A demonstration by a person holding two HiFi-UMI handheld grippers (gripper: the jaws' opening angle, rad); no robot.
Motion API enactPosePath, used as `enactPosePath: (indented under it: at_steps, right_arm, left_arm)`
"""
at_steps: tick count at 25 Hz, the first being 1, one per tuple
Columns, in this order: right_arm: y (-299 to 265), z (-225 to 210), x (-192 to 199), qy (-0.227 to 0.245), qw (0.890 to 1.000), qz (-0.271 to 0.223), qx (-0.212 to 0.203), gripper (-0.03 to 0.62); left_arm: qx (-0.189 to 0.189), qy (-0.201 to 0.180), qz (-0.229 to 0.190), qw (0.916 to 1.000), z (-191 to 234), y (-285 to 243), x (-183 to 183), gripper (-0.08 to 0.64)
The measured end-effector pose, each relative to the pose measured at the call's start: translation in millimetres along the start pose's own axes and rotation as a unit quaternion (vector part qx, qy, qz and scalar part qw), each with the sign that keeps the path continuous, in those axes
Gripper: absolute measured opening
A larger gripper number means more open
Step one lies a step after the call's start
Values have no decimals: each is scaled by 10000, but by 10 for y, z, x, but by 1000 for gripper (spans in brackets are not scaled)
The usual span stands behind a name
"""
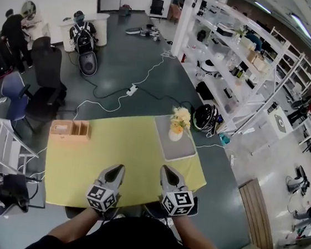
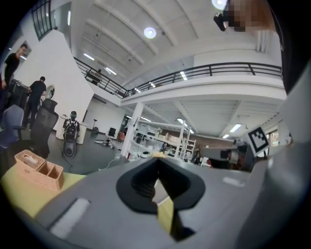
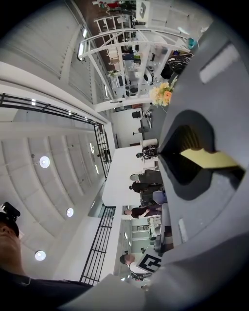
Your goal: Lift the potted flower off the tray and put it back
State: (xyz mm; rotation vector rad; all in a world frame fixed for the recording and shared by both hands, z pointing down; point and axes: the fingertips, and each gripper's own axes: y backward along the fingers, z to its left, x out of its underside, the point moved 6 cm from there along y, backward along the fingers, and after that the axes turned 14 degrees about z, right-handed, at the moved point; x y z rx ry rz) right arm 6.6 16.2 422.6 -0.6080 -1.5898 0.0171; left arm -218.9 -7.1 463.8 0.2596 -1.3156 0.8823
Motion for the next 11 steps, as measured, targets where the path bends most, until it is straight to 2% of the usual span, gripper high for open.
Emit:
enactPosePath:
  at_steps: [11]
  right_arm:
    - [107, 167, -42, 59, 9999, -88, -7, 3]
  left_arm:
    - [46, 17, -56, 10000, -49, 129, 26, 8]
